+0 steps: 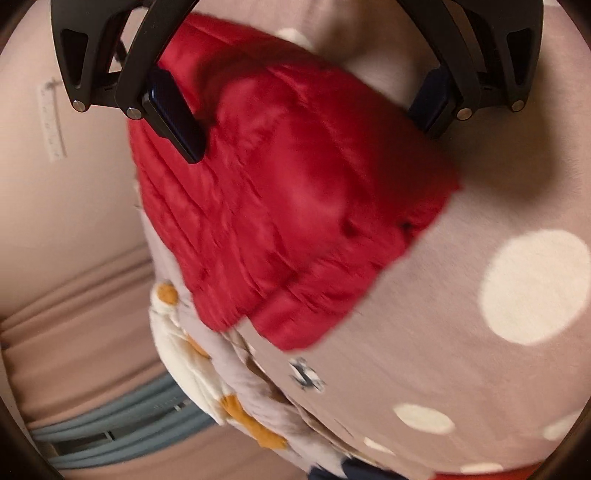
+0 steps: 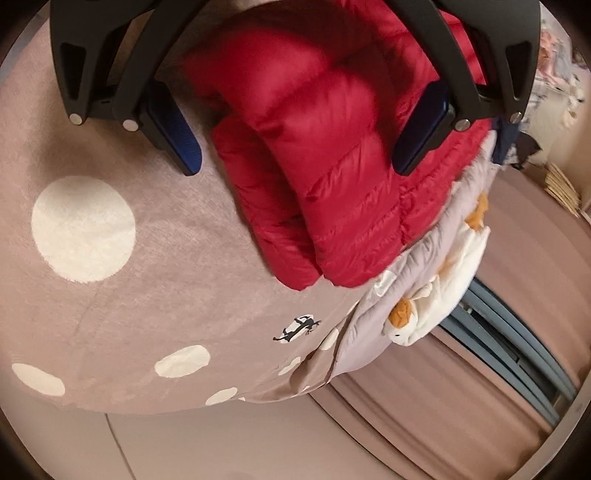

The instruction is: Fold large clothes

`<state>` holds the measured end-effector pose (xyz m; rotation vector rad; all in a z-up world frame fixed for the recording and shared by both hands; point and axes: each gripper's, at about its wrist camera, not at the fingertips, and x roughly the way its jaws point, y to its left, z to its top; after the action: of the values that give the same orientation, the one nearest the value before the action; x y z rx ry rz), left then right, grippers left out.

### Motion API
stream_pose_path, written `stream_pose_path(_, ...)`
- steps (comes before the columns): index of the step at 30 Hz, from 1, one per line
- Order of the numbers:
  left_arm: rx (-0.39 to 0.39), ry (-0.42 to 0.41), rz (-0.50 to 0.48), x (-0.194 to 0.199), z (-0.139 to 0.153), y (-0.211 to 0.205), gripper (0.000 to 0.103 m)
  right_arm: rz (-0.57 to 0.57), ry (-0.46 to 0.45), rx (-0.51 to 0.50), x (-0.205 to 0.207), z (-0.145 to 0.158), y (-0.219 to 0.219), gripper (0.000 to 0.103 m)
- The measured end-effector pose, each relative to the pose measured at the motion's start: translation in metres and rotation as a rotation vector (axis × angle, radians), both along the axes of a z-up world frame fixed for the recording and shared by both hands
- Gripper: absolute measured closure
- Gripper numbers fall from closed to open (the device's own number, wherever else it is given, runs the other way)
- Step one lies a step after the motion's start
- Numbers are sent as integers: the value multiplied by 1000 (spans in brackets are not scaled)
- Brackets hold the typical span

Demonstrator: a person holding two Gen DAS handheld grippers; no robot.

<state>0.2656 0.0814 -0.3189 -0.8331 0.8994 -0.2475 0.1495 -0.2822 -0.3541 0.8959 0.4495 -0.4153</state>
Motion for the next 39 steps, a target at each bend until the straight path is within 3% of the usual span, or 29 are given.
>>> stream_pose_path(2, -17, -5, -52, 5, -1, -6, 3, 41, -38, 34, -3, 5, -6, 1)
stream_pose_path(7, -91, -21, -72, 10, -4, -11, 3, -10, -54, 62, -25, 6, -14, 0)
stream_pose_path(12, -112, -20, -70, 10, -5, -14, 4, 26, -123, 316, -39, -26, -21, 0)
stream_pose_path(13, -117, -20, -73, 10, -5, -14, 6, 26, -130, 320, -39, -26, -19, 0)
stream_pose_path(18, -170, -4, -82, 15, -8, -18, 8, 159, -201, 435, -23, -30, -4, 0)
stream_pose_path(23, -211, 14, -100, 22, -10, -19, 8, 189, -183, 483, -5, -30, -3, 0)
stream_pose_path(27, -212, 22, -130, 30, -9, -23, 9, 228, -315, 614, 7, -36, -10, 0)
stream_pose_path(29, -205, 26, -111, 33, -10, -23, 12, 256, -319, 660, 20, -39, -8, 0)
stream_pose_path(36, -239, 50, -37, 38, -12, -20, 12, 347, -132, 481, 40, -21, 20, 0)
stream_pose_path(39, -240, 53, -32, 38, -13, -20, 13, 368, -138, 469, 32, -19, 29, 0)
